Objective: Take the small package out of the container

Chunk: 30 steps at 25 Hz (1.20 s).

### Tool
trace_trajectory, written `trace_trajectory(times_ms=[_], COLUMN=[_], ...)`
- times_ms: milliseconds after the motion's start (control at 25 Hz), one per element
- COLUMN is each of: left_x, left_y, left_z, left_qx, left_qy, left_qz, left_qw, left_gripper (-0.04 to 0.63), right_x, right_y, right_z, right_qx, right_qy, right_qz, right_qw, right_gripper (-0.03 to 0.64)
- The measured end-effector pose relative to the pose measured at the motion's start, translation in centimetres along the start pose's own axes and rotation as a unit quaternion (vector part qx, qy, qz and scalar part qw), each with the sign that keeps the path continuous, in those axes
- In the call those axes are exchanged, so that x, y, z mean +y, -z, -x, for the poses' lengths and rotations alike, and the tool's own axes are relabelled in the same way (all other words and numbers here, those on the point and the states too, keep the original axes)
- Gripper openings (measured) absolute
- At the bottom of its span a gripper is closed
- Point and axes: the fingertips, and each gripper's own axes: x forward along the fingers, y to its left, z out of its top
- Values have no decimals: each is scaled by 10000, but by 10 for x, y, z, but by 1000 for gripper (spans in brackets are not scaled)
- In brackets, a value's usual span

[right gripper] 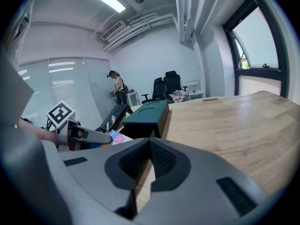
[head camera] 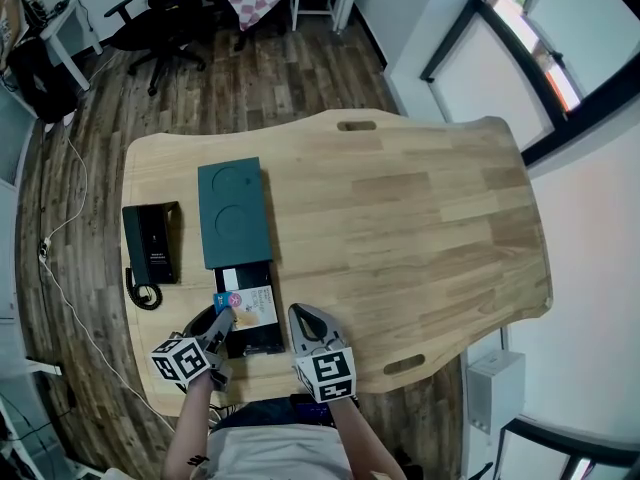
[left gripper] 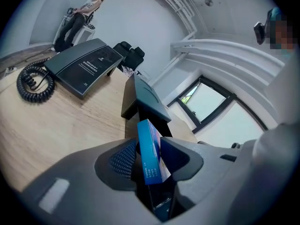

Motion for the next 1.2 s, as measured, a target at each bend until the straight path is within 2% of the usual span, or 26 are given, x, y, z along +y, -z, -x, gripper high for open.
trace_trajectory(times_ms=[240, 480, 1080, 1200], left_x=[1, 4, -13, -16], left_y=[-8, -21, -29, -32], left_z=[9, 22, 22, 24], left_qx=[-260, -600, -819, -881], left_qy=[51, 203, 598, 662], left_qz=[134, 502, 839, 1108], left_qw=[9996, 9967, 9913, 9877], left_gripper=[130, 108, 94, 94], right_x=[2, 10, 6, 7], right_y=[-1, -2, -5, -5], right_z=[0, 1, 8, 9], right_qx=[5, -5, -89, -97], right_qy=[-3, -49, -5, -30], right_qz=[38, 80, 70, 62], right_qw=[10000, 10000, 9999, 9999], right_gripper=[6, 6, 6, 6])
